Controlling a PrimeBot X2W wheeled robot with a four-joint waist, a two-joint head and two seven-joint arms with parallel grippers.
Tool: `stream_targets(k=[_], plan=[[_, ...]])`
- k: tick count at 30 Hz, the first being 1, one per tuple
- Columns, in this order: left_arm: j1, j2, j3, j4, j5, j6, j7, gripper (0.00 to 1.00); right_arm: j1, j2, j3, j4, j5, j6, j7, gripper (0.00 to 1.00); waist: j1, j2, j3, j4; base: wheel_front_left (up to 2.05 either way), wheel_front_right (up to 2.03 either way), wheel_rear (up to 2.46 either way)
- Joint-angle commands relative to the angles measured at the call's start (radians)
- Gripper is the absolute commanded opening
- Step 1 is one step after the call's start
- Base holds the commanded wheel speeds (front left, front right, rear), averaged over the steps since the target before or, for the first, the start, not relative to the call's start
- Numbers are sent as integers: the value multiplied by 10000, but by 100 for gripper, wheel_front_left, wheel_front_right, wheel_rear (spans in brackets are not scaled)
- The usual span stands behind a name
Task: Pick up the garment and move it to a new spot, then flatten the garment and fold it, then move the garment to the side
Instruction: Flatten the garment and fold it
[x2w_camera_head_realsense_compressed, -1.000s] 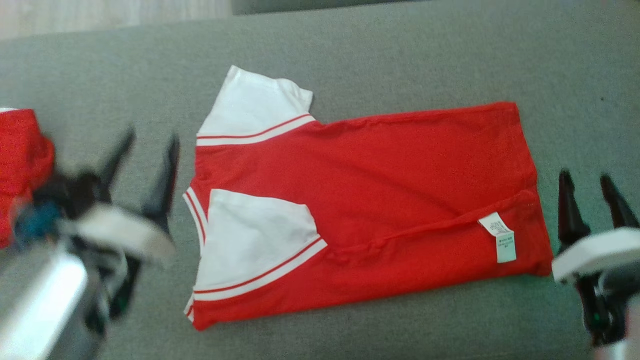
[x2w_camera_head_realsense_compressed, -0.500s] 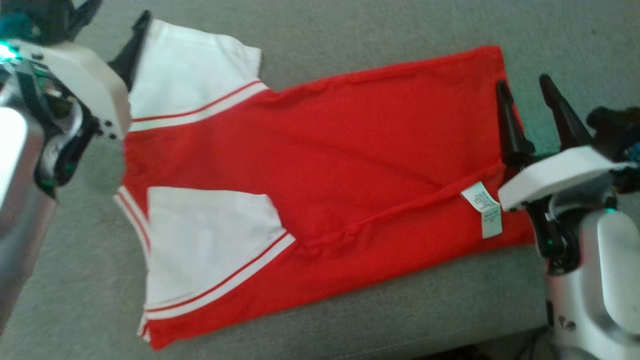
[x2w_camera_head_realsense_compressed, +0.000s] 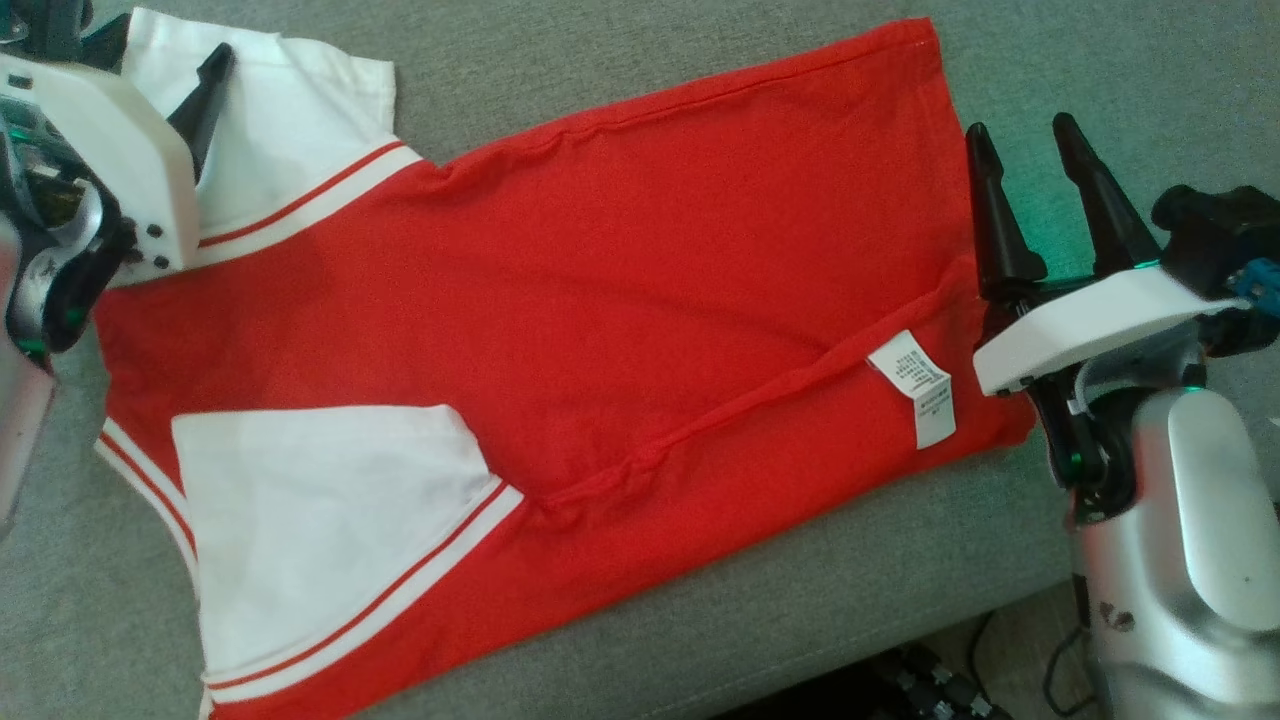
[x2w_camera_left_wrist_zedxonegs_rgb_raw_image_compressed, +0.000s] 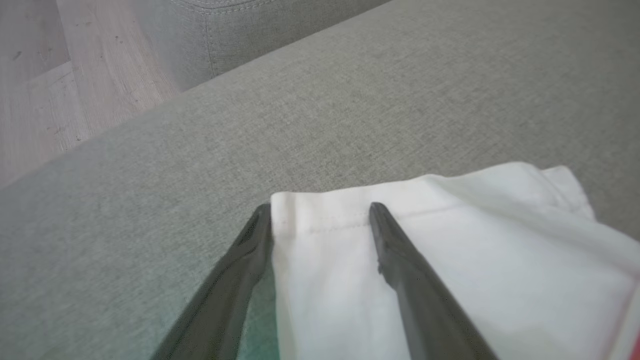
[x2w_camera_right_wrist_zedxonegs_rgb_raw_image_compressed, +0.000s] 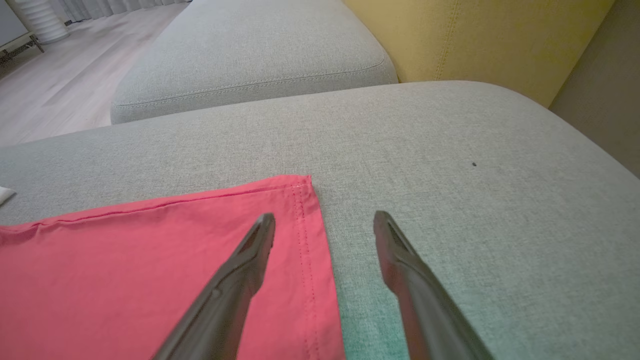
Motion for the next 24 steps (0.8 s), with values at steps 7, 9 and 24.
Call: stream_targets(k=[7, 9, 24], plan=[[15, 354, 40, -478, -78, -32, 354, 0, -578, -66, 276, -10, -199, 71, 60, 100, -1, 0, -79, 172, 0, 0, 0], [-33, 285, 42, -623, -21, 2, 158, 0, -869, -66, 240, 149, -534, 71, 242, 100, -1, 0, -124, 308, 0, 0, 0], [-514, -705, 108, -2146, 164, 185, -1656, 0, -3086, -932, -583, 3041, -1141, 71, 2744, 100, -1, 0, -222, 1695, 0, 0, 0]])
